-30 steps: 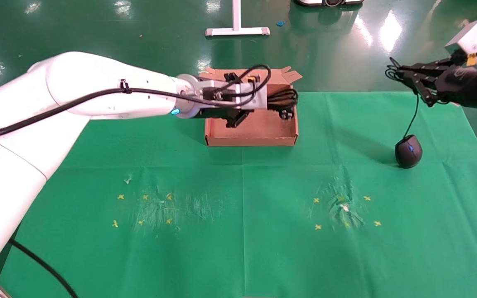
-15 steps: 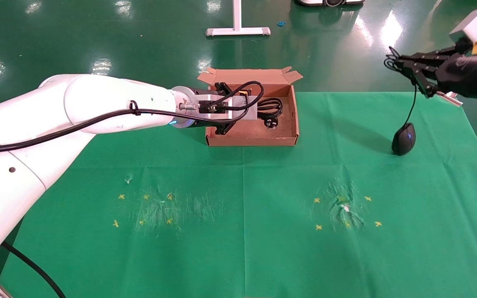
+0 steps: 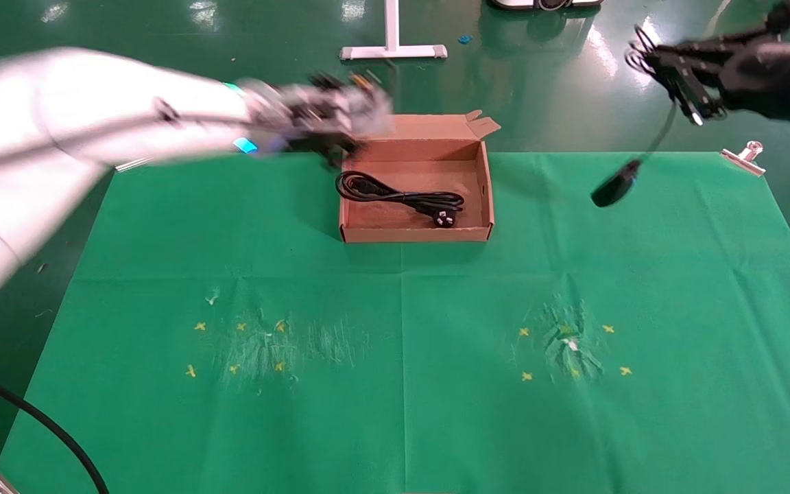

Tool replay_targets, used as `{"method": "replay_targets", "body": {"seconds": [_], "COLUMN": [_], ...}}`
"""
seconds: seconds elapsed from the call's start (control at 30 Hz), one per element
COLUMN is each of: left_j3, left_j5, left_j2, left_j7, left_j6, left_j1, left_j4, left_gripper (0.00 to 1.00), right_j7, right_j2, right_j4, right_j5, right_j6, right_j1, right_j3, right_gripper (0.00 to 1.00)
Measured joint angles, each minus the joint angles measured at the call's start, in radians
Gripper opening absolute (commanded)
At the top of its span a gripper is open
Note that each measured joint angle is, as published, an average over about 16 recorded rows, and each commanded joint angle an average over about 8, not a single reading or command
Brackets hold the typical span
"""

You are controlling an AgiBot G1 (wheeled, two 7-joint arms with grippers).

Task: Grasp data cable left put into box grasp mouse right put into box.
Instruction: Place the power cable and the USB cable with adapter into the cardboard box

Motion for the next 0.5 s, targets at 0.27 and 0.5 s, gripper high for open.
{"method": "replay_targets", "body": {"seconds": [0.27, 0.5], "left_j3": [0.034, 0.071], "left_j5": [0.076, 0.159], "left_j2": [-0.077, -0.115], "left_j7": [-0.081, -0.193], "left_j6": [0.026, 0.043], "left_j1": [-0.078, -0.096], "left_j4": [0.027, -0.036], "left_gripper": [1.0, 1.0], "right_j7": [0.02, 0.066], "right_j2": [-0.069, -0.154], "right_j4": [0.076, 0.186], "right_j5": [0.038, 0.032], "right_j6": [-0.009, 0.012], "right_j1": [0.006, -0.024], "right_j3": [-0.002, -0.032], "right_gripper": [0.0, 0.0]}}
